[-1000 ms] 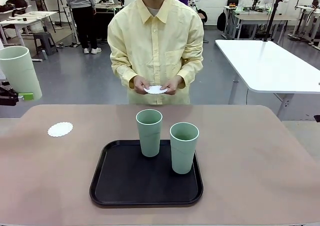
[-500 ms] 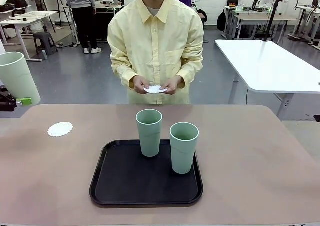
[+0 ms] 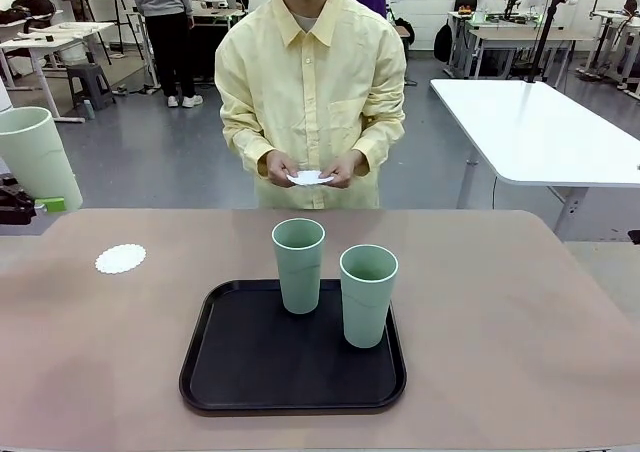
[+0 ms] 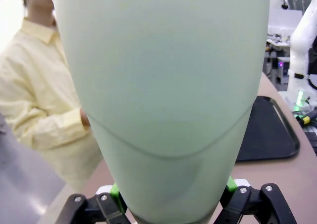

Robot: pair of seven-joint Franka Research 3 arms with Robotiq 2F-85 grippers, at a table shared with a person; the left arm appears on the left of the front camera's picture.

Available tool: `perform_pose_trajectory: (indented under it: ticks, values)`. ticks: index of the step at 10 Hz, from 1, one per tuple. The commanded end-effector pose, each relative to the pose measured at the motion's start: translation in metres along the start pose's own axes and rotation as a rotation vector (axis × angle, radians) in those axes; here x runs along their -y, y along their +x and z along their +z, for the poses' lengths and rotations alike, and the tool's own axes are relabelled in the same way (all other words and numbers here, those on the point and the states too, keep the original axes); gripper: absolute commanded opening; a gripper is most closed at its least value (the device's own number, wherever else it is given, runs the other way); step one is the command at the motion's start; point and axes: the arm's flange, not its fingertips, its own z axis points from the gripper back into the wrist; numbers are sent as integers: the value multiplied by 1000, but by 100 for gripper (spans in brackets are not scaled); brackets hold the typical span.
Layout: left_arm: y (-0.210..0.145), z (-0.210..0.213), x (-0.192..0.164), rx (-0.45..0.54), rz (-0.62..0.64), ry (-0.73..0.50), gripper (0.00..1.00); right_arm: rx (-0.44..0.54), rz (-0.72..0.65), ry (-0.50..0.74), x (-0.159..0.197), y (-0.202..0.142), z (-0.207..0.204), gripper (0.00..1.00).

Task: Place coasters on the table and set cups on them.
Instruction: Pick up one Reusable plastic cup and place it on a coaster set by the human.

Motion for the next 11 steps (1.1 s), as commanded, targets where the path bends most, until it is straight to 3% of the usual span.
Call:
perform_pose_trajectory:
  ticks: [1, 2, 8, 11]
  values:
    - [-31, -6, -34, -52, 96, -8, 77, 1, 3, 8, -1, 0, 0, 100]
    - [-40, -12, -47, -93, 75, -11, 77, 1, 3, 8, -1, 0, 0, 100]
    - [-112, -37, -79, -94, 138, -100, 77, 1, 3, 8, -1, 0, 0, 100]
    - [-143, -40, -75, -67, 173, -170, 77, 1, 3, 8, -1, 0, 0, 100]
